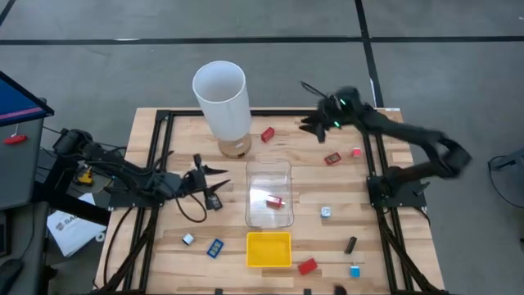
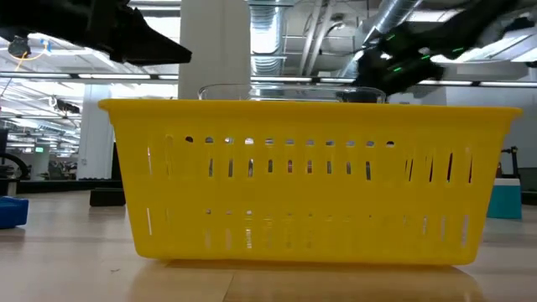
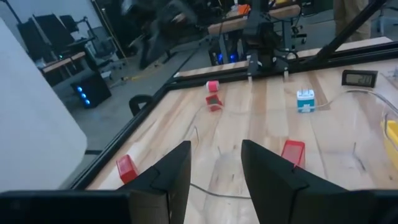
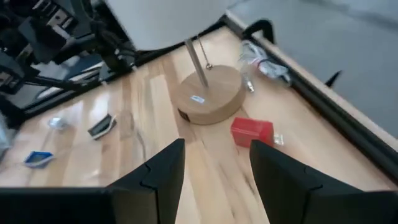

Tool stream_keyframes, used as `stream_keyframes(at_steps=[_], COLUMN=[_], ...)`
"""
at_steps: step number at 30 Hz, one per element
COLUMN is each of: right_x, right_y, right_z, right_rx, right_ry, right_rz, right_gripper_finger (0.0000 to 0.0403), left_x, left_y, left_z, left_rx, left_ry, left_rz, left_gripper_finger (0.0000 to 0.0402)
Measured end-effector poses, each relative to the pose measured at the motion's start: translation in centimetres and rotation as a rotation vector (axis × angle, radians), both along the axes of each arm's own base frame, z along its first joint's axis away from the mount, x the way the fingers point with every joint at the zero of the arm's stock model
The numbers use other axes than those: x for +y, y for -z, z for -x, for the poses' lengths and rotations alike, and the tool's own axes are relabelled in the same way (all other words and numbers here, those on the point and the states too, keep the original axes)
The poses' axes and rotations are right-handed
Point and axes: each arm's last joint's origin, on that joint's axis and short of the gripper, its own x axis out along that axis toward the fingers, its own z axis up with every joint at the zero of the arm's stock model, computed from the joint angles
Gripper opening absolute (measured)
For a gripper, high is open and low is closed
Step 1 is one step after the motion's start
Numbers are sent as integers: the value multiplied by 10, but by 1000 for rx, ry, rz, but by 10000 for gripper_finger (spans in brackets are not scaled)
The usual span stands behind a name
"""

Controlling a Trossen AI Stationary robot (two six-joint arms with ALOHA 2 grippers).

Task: Pick & Place Office items
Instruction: Put the red charger adapter into the transparent bin

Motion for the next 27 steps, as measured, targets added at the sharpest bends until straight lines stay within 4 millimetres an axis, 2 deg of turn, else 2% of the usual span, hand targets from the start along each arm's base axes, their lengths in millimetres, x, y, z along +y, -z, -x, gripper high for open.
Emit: stream_keyframes(at_steps=[6, 12, 16, 19, 27], right_x=[-59, -93, -110, -112, -87], right_y=[10, 14, 9, 6, 0], right_z=[-52, -85, -100, -110, -125], right_rx=[267, 411, 453, 511, 515], right_ry=[-145, -281, -320, -394, -776], right_rz=[-107, -141, -42, 95, 480], right_gripper_finger=[175, 175, 175, 175, 175], left_x=[1, -3, -8, -12, -18], left_y=[5, 8, 9, 9, 9], left_z=[4, 6, 7, 9, 12], left_rx=[2, 12, 1, -7, -29], left_ry=[2, 12, 35, 53, 50], left_rz=[10, 61, 103, 129, 181], left_gripper_finger=[136, 136, 136, 136, 136])
